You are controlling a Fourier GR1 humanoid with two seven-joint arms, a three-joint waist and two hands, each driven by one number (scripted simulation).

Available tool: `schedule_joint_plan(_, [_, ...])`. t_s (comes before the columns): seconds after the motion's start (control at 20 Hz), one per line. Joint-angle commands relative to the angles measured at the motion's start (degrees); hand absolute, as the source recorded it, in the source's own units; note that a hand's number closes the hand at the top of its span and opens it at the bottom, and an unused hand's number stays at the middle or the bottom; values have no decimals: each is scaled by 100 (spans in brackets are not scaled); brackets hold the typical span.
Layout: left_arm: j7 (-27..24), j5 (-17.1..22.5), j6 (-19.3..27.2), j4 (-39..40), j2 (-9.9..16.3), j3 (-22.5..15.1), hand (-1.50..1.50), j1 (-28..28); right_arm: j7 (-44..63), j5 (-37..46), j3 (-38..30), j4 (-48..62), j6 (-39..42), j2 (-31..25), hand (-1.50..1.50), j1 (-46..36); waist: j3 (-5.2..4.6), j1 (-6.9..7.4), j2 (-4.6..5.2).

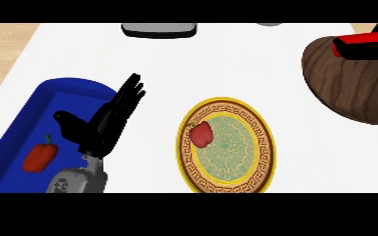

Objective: Pick the can from the plate and place it in the bowl

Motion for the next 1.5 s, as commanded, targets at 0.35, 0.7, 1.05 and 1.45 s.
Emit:
schedule_joint_plan(0.35, [60,0,-108,11,-52,-84,0,-170,-199,357,-453,3619,-587,-485,150,-1164,7,172,63])
schedule_joint_plan(0.7, [-65,113,-237,-14,26,26,0,25,-1559,-471,-1294,4586,-1492,-605,-150,-1301,23,230,94])
schedule_joint_plan(1.05, [-240,19,-121,184,-31,82,0,127,-2945,-2140,-2660,3865,-2399,-129,-150,-1465,32,26,11])
schedule_joint_plan(1.45, [-61,-55,8,-2,13,126,0,189,-4743,-3621,-3206,2492,-1107,286,-150,-386,-8,-353,-139])
